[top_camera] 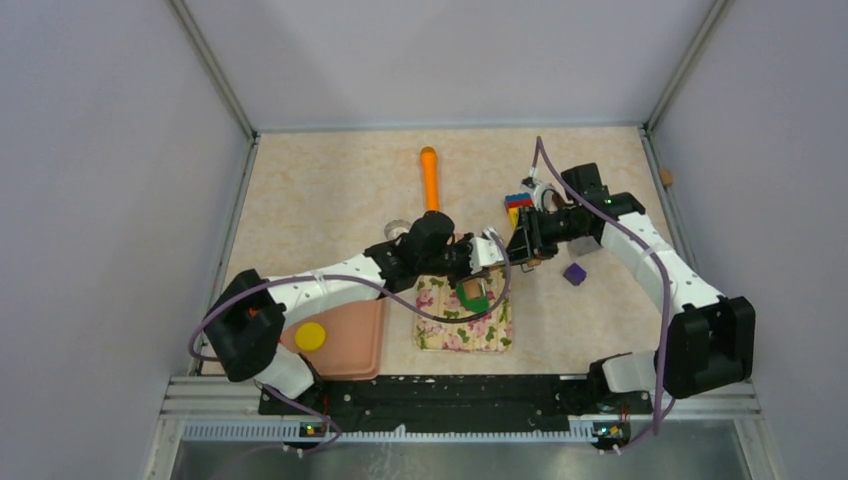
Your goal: Roll out the dumpling wrappers from the dough
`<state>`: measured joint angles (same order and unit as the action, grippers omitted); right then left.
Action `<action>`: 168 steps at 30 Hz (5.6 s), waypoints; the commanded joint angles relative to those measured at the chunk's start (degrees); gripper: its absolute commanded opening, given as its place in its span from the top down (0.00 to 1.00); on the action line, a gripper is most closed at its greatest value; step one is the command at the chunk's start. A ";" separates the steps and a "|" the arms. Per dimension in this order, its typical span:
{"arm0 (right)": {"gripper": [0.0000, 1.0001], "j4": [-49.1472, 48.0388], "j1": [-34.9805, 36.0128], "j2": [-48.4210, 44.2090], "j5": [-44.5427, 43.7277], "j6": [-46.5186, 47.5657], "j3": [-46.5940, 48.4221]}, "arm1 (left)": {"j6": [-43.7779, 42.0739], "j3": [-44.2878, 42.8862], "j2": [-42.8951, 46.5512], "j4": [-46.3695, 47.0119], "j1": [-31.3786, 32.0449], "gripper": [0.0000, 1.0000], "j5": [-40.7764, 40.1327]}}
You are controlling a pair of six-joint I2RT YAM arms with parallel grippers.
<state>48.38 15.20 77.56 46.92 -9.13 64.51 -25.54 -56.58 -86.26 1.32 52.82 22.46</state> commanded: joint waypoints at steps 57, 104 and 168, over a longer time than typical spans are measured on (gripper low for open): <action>1.00 -11.24 12.16 18.56 -23.86 -0.54 -5.59 | 13.90 16.87 -9.66 14.01 -3.61 1.00 -3.94; 1.00 -2.24 10.31 11.90 -21.34 4.27 5.85 | 12.61 9.24 -2.69 5.45 -4.96 1.00 3.59; 1.00 -0.82 7.99 13.49 -32.40 3.86 2.17 | 19.88 -1.48 -15.77 8.35 -9.75 1.00 7.43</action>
<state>45.36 24.32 90.17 25.69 -7.40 69.08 -10.50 -57.01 -99.66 6.72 44.40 31.29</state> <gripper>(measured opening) 0.327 0.257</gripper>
